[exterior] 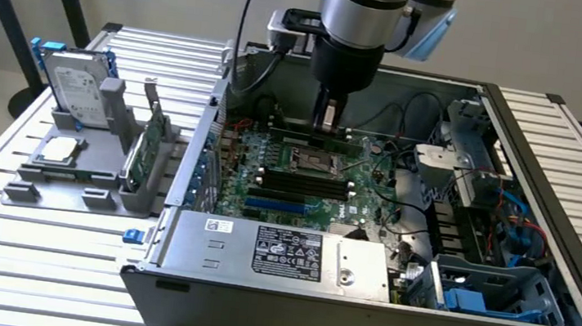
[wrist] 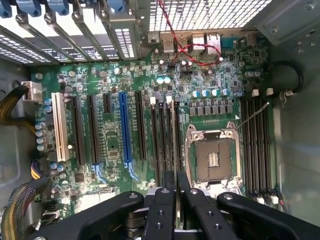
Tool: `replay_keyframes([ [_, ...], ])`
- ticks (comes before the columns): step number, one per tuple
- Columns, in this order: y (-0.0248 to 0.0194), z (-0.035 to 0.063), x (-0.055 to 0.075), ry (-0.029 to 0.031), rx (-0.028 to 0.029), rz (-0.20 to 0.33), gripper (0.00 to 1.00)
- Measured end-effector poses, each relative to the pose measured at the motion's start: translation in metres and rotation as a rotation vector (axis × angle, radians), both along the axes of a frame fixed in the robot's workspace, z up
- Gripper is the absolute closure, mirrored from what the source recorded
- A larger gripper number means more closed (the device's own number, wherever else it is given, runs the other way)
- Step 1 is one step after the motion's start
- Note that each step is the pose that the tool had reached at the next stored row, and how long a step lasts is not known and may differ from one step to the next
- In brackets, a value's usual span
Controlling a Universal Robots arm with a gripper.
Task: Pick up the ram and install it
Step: 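Pick up the ram and move it above insertion slot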
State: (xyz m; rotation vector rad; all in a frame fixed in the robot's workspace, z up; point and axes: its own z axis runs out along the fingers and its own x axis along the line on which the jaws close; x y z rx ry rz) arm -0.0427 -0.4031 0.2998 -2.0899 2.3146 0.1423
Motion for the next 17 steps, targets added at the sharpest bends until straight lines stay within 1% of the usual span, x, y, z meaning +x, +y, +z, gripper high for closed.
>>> replay_keyframes([
  [4,-0.0004,-0.0073,-0.001,-0.0001,0.0000,0.008,0.86],
  [8,-0.0017,-0.0142,-0.002,-0.0001,0.0001,0.022,0.86],
  [17,-0.0021,-0.0307,-0.002,-0.0001,-0.0004,0.030,0.86],
])
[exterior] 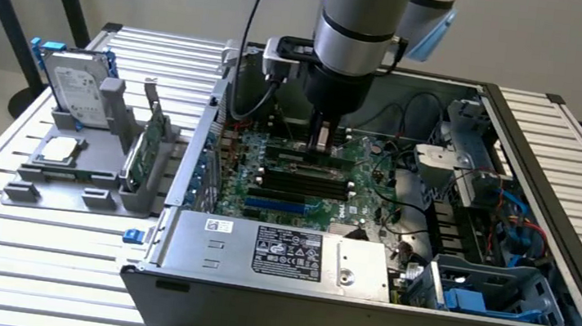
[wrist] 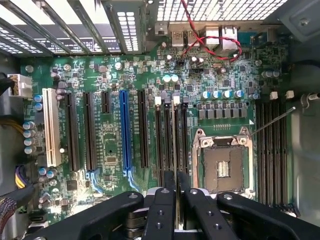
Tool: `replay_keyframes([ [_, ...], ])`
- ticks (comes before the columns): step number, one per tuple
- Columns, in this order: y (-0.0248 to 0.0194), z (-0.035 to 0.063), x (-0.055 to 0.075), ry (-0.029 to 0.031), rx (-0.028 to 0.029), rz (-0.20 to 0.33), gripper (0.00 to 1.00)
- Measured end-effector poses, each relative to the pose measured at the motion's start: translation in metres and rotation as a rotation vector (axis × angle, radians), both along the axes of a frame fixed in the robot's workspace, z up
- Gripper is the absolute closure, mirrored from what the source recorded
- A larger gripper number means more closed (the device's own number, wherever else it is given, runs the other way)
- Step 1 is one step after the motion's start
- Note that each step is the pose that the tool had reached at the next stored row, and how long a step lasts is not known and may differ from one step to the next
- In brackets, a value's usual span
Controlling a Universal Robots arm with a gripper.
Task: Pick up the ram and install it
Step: 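Pick up the ram and move it above insertion slot, then insert the ram into the slot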
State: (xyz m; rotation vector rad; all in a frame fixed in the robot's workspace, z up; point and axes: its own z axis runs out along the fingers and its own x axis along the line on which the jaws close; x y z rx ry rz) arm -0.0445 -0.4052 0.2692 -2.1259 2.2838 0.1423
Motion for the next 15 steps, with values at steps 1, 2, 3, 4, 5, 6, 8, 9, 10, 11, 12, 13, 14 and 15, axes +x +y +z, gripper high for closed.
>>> replay_keyframes([
  [1,-0.0001,-0.0018,0.0000,0.0000,-0.0001,0.001,0.86],
  [2,-0.0001,-0.0035,0.0000,0.0001,-0.0004,0.001,0.86],
  [3,-0.0002,-0.0046,0.0000,0.0001,-0.0008,0.002,0.86],
  [4,-0.0001,-0.0049,0.0000,0.0001,-0.0010,0.002,0.86],
  [5,-0.0001,-0.0049,0.0000,0.0000,-0.0010,0.003,0.86],
  [6,-0.0002,-0.0049,0.0000,0.0001,-0.0011,0.003,0.86],
  [8,-0.0002,-0.0050,0.0000,0.0000,-0.0010,0.003,0.86],
  [9,-0.0001,-0.0050,0.0000,0.0000,-0.0009,0.003,0.86],
  [10,-0.0001,-0.0050,0.0000,0.0000,-0.0009,0.003,0.86],
  [11,-0.0002,-0.0050,0.0000,0.0001,-0.0010,0.003,0.86],
  [12,-0.0001,-0.0050,0.0000,0.0000,-0.0009,0.003,0.86],
  [13,-0.0001,-0.0050,0.0000,0.0000,-0.0010,0.003,0.86],
  [14,-0.0001,-0.0050,0.0000,0.0000,-0.0009,0.003,0.86],
  [15,-0.0001,-0.0050,0.0000,0.0001,-0.0009,0.003,0.86],
])
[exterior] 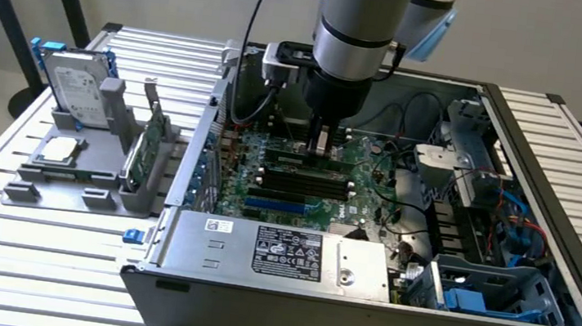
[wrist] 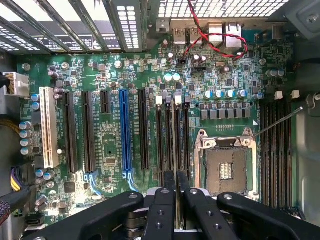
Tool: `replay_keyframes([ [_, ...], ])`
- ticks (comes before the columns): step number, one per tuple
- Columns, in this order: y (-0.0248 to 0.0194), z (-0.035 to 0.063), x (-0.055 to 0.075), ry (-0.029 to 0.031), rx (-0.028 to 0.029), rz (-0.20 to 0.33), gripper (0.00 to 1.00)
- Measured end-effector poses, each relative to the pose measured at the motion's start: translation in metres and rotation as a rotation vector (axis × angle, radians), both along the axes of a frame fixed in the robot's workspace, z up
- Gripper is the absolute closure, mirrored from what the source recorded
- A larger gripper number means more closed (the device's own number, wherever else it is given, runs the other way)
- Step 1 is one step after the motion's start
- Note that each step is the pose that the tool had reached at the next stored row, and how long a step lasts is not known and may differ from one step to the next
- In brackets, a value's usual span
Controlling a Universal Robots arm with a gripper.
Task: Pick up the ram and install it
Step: 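Insert the ram into the slot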
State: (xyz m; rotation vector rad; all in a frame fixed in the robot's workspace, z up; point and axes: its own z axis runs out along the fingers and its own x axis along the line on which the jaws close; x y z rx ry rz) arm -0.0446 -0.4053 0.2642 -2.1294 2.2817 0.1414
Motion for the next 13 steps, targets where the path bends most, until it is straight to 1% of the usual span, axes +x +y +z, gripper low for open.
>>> replay_keyframes([
  [3,0.0000,0.0000,0.000,0.0000,-0.0001,0.000,0.86],
  [4,0.0001,-0.0005,0.000,-0.0001,-0.0013,0.000,0.86],
  [7,0.0005,-0.0024,0.000,-0.0001,-0.0272,0.000,0.86],
  [9,0.0007,-0.0046,0.000,0.0000,-0.0389,0.000,0.86],
  [11,0.0011,-0.0075,0.000,-0.0005,-0.0458,0.000,0.86],
  [13,0.0019,-0.0105,-0.001,-0.0009,-0.0515,0.000,0.86],
])
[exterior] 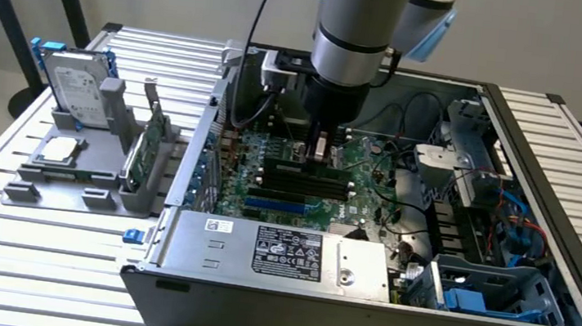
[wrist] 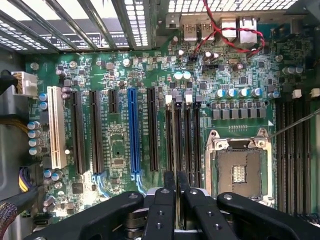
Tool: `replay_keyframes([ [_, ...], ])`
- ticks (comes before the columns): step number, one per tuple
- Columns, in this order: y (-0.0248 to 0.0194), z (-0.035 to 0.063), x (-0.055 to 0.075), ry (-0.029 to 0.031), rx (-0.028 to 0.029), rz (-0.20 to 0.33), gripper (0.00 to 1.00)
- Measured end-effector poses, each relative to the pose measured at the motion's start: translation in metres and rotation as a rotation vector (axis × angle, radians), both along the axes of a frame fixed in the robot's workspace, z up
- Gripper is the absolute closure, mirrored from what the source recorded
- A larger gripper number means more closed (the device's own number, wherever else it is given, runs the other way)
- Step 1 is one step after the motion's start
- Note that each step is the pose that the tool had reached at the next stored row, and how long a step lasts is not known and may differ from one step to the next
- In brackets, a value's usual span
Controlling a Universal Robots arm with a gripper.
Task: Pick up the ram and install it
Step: 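Insert the ram into the slot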
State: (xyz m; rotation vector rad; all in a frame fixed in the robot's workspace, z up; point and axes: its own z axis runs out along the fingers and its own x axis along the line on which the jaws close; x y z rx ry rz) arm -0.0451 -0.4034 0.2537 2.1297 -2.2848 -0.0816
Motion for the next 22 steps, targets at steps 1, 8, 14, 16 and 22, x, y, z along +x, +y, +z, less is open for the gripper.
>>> replay_keyframes([
  [1,0.0009,-0.0012,0.000,0.0000,-0.0038,0.000,0.86],
  [8,0.0039,-0.0116,0.000,-0.0001,-0.0203,0.000,0.86],
  [14,0.0041,-0.0134,0.000,-0.0001,-0.0213,0.000,0.86],
  [16,0.0041,-0.0139,0.000,-0.0002,-0.0209,0.000,0.86],
  [22,0.0041,-0.0153,0.000,-0.0002,-0.0221,0.000,0.86],
])
